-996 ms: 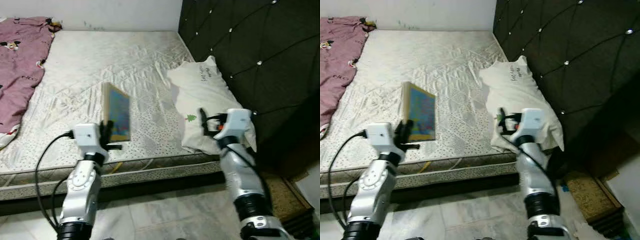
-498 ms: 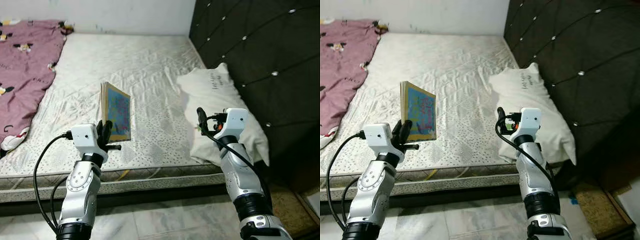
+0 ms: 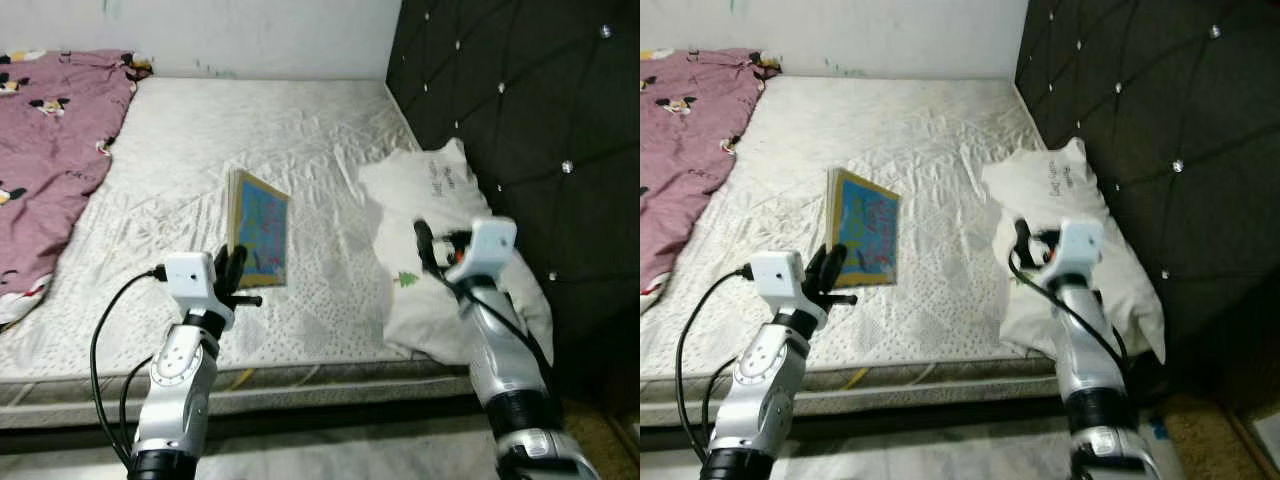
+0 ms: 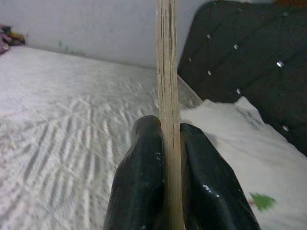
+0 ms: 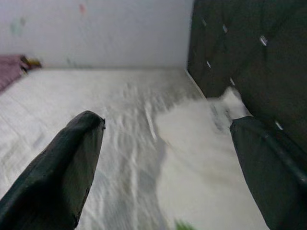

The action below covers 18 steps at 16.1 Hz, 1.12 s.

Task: Clean up the room

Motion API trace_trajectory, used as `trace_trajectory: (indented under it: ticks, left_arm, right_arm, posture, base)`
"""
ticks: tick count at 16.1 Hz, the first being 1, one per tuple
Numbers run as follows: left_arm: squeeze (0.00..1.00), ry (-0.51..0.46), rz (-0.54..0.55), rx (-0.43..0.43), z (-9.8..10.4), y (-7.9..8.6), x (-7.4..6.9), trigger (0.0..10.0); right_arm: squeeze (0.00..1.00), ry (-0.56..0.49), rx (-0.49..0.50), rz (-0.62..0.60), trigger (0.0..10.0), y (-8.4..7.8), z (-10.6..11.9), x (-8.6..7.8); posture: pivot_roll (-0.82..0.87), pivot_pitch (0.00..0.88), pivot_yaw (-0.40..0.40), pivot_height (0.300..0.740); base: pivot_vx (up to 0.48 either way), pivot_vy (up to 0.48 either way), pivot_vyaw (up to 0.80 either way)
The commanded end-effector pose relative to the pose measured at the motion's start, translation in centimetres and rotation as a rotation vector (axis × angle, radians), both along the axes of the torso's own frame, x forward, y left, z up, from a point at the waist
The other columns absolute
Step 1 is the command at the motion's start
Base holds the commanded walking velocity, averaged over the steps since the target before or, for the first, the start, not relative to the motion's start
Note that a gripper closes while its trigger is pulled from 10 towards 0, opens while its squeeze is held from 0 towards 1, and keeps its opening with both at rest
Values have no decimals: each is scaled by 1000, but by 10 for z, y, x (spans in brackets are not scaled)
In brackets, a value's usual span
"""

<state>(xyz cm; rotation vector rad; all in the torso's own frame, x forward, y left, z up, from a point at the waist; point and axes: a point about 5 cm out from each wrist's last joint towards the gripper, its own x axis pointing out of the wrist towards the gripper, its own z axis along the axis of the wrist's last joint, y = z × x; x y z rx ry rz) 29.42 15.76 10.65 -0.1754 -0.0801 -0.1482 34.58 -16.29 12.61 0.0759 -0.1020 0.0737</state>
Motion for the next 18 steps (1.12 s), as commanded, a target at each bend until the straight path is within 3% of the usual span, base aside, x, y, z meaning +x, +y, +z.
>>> trace_trajectory:
  ticks: [1,6,10,15,18]
  left_arm:
    - [0,-43,27,-2,10,6,1,10000]
    - [0,-41,16,-10,9,4,1,10000]
    - [0,17,72,-1,3,5,4,10000]
    - [0,18,69,6,3,3,4,10000]
    - [0,27,-12,-77,2,-7,0,10000]
  right_arm:
    - [0,-1,-5,9,10000,3,0,0]
    - [0,2,-33,7,10000,4,-3,-1]
    - [0,6,-39,8,10000,3,-4,-1]
    - [0,5,-59,15,10000,4,-6,-2]
    - [0,25,-52,12,10000,3,-10,-5]
  posture:
    - [-40,71,-50,740]
    - [-39,70,-50,740]
    - [-42,71,-52,740]
    - [-43,74,-54,740]
    - [-46,83,-55,740]
  base:
    - [341,0,0]
    - [305,0,0]
    - [0,0,0]
    - [0,0,106]
    - [0,0,0]
